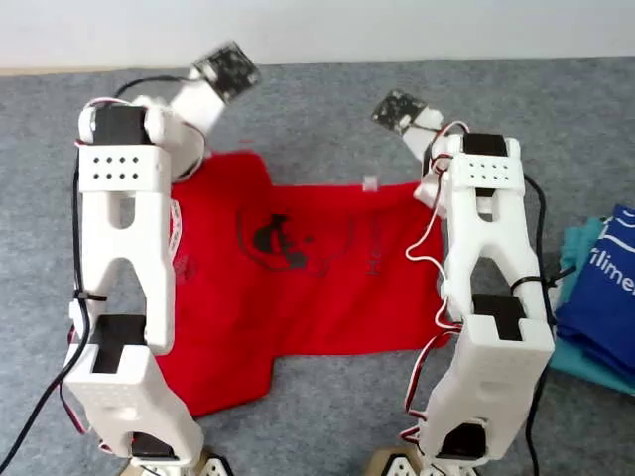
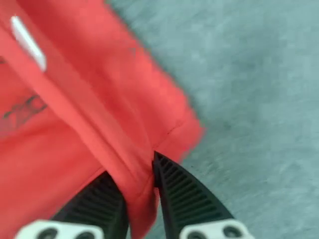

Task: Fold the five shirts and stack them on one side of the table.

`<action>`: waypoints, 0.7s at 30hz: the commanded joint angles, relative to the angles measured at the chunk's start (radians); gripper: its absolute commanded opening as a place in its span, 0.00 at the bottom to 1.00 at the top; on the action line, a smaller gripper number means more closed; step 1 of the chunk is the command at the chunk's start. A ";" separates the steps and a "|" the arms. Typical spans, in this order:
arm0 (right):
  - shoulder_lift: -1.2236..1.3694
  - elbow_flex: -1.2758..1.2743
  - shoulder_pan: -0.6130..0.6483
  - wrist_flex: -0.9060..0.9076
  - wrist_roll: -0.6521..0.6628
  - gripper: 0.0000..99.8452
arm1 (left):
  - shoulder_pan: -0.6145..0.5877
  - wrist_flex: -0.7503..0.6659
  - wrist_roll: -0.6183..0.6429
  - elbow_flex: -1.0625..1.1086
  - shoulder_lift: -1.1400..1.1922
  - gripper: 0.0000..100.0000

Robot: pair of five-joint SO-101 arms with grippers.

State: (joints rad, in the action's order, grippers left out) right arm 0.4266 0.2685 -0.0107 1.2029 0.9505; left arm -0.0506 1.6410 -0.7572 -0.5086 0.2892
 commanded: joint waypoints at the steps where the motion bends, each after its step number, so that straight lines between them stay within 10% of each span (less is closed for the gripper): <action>1: -0.097 0.055 0.002 0.096 0.021 0.01 | 0.009 0.117 -0.037 -0.033 -0.018 0.00; 21: -0.131 0.051 0.021 0.515 0.063 0.01 | 0.046 0.114 -0.120 0.714 -0.654 0.00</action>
State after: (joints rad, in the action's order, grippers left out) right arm 0.3805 0.2685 0.0015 1.6801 1.0073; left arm -0.0015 1.7254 -0.8692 0.1465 -0.2647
